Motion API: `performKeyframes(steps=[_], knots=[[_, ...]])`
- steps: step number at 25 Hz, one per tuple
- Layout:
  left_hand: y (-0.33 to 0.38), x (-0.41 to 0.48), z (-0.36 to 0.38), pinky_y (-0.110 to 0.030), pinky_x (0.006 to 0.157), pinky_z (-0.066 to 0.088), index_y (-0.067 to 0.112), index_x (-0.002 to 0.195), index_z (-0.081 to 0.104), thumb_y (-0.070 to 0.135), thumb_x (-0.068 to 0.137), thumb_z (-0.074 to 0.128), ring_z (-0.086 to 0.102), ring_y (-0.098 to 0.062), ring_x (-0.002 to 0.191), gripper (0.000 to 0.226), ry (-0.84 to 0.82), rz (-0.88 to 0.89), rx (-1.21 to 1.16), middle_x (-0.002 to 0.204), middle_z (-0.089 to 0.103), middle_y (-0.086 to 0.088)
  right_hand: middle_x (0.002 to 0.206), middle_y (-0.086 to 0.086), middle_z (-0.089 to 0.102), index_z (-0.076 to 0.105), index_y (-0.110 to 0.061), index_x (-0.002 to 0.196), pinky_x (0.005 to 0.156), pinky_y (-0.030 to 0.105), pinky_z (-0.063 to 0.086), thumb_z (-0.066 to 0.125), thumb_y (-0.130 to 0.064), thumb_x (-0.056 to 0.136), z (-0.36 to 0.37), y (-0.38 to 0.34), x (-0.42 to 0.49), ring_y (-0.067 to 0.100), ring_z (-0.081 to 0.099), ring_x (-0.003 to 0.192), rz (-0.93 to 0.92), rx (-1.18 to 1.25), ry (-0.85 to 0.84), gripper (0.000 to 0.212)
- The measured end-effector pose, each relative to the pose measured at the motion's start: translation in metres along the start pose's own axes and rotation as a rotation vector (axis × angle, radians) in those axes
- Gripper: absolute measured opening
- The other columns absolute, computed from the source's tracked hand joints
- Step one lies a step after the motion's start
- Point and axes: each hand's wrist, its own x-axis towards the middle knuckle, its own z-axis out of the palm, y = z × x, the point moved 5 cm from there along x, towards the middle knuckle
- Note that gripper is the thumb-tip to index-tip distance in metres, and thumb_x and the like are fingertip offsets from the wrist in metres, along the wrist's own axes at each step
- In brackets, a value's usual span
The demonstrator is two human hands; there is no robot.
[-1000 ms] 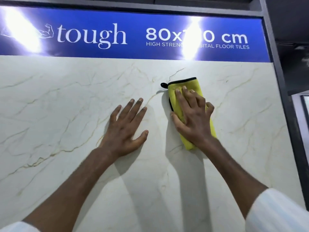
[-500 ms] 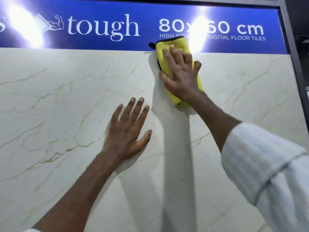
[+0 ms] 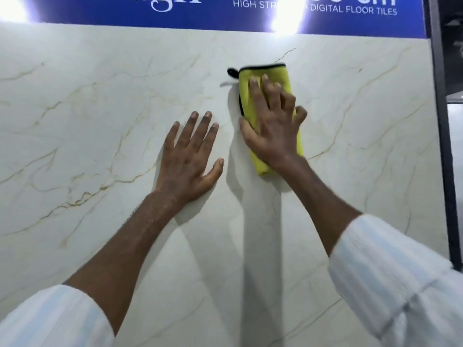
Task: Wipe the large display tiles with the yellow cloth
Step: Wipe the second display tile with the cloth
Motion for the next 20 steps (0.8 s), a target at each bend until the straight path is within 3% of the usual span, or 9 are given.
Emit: performKeyframes(steps=[5,9,13,16,20], knots=[[0.028,-0.092,-0.011,-0.065,0.123,0.022,0.004,0.161,0.036,0.048,0.1,0.047,0.021,-0.036,0.16,0.077,-0.072,0.023,-0.038,0.172,0.025,-0.014,0.168,0.0,0.031,0.033,-0.026,0.162,0.101,0.052,0.032,0.051,-0.052,0.092,0.002,-0.003,-0.042,0.025,0.032,0.149,-0.004,0.002,0.058,0.076],[0.046,-0.146,-0.009,-0.065,0.125,0.019,0.004,0.161,0.034,0.048,0.098,0.048,0.022,-0.039,0.159,0.078,-0.113,-0.029,0.011,0.172,0.025,-0.016,0.167,0.003,0.033,0.035,-0.026,0.162,0.107,0.059,0.031,0.055,-0.05,0.093,0.012,-0.003,-0.213,0.028,0.037,0.148,0.045,0.0,0.03,0.076],[0.047,-0.146,-0.007,-0.065,0.126,0.017,0.005,0.163,0.03,0.049,0.102,0.045,0.021,-0.038,0.159,0.077,-0.134,-0.023,0.019,0.172,0.024,-0.016,0.163,0.001,0.036,0.037,-0.025,0.158,0.101,0.064,0.035,0.061,-0.049,0.089,0.02,-0.015,-0.384,0.029,0.044,0.137,0.006,0.005,-0.105,0.077],[0.045,-0.148,-0.007,-0.064,0.127,0.014,0.005,0.164,0.026,0.049,0.104,0.044,0.02,-0.04,0.159,0.077,-0.163,-0.039,0.022,0.172,0.023,-0.017,0.163,0.002,0.036,0.039,-0.024,0.158,0.103,0.062,0.033,0.062,-0.049,0.089,0.013,-0.017,-0.362,0.029,0.04,0.139,0.027,0.033,-0.092,0.078],[0.046,-0.141,-0.014,-0.064,0.127,0.012,0.003,0.164,0.027,0.047,0.106,0.044,0.021,-0.042,0.159,0.075,-0.176,-0.047,-0.025,0.171,0.024,-0.02,0.163,0.005,0.041,0.044,-0.023,0.158,0.104,0.058,0.034,0.062,-0.051,0.087,0.003,-0.024,-0.223,0.024,0.032,0.144,0.106,0.057,-0.006,0.078]])
